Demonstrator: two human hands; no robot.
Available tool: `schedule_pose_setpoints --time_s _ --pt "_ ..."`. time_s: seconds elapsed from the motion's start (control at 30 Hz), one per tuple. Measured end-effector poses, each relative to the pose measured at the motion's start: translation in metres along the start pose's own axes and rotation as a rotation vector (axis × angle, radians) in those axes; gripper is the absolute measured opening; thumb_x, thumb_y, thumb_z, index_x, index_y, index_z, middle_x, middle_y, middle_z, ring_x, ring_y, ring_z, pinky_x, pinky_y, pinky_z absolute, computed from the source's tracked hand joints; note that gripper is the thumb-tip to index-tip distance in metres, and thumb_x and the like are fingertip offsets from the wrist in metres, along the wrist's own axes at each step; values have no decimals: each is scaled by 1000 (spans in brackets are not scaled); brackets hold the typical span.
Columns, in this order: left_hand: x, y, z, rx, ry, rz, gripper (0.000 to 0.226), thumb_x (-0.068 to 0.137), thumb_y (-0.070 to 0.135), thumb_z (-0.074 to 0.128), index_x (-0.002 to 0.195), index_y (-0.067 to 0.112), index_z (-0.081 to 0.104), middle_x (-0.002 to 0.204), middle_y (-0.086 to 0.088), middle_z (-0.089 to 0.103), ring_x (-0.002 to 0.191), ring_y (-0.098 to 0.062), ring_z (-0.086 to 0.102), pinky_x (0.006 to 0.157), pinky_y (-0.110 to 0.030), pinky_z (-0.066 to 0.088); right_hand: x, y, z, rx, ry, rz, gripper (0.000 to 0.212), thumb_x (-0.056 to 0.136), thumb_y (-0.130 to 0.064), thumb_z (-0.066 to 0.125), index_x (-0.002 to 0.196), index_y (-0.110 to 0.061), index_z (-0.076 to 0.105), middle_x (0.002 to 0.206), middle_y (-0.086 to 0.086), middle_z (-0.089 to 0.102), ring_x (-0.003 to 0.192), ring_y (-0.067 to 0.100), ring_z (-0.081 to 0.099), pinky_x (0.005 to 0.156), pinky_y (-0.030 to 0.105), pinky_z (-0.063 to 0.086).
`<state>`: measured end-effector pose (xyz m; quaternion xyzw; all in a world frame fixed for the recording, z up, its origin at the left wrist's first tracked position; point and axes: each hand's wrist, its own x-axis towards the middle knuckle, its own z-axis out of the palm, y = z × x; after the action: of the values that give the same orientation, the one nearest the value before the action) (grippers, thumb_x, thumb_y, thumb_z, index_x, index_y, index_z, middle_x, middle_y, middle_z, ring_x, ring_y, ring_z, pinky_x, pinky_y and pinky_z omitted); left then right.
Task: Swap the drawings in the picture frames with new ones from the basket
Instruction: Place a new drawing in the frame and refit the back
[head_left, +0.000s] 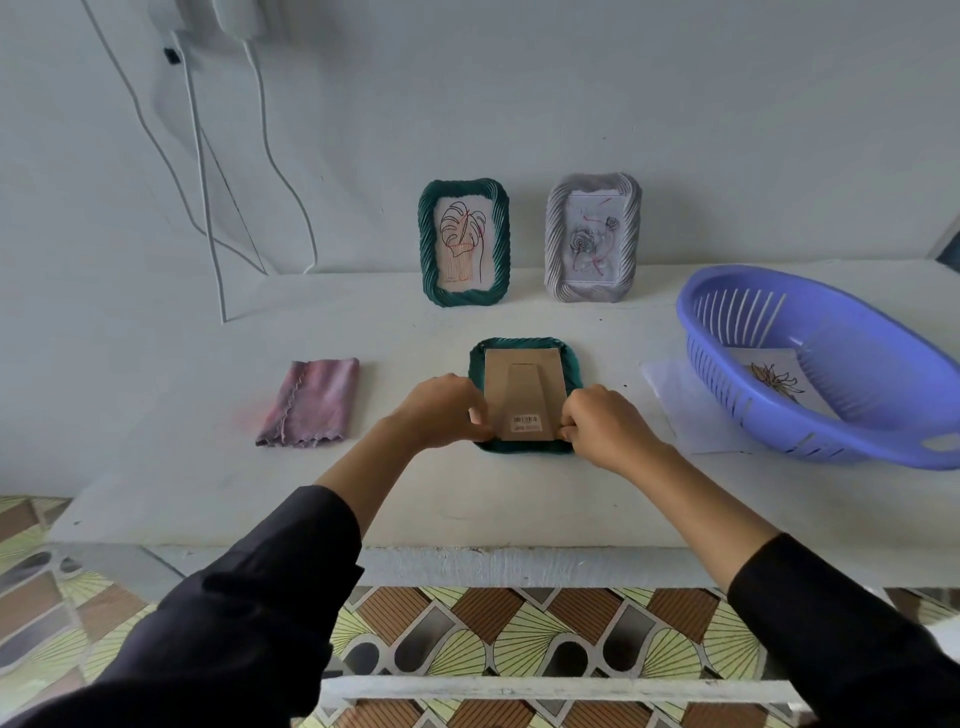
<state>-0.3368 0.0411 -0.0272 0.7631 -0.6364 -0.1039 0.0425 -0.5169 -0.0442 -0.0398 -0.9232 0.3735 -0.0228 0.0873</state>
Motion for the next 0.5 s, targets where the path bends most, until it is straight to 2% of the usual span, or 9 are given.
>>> schedule_pose_setpoints --time_s 0.17,0.27,0.33,0.43,0.5 --pt "2 -1 0 -19 -15 -21 23 79 39 68 88 18 72 96 2 70 88 -17 63 78 -34 51 1 -1 2 67 26 65 46 85 -3 54 50 -14 27 60 4 36 65 29 42 56 29 32" --pt "4 -1 0 -26 -15 -38 24 78 38 70 90 18 73 98 2 70 89 -17 61 77 -32 49 2 -3 1 87 29 94 34 84 0 53 55 -10 39 73 12 52 72 33 54 62 32 41" --pt "6 0 -1 -28 -21 -50 27 77 39 71 93 18 73 101 2 69 88 -16 59 75 -30 46 2 -2 0 109 13 110 31 84 0 53 56 -9 42 74 12 53 71 31 53 62 32 41" --pt "8 2 -3 -20 -17 -63 35 78 45 69 100 18 73 104 3 70 86 -15 57 74 -27 44 6 1 -3 193 -43 148 28 82 -5 57 57 -9 44 73 10 54 70 30 53 61 30 40" --pt "12 2 -5 -31 3 -95 36 81 48 64 102 20 73 104 2 70 86 -17 57 76 -29 46 11 4 -7 250 -90 164 23 82 -12 61 61 -7 54 79 11 62 78 31 60 67 33 45"
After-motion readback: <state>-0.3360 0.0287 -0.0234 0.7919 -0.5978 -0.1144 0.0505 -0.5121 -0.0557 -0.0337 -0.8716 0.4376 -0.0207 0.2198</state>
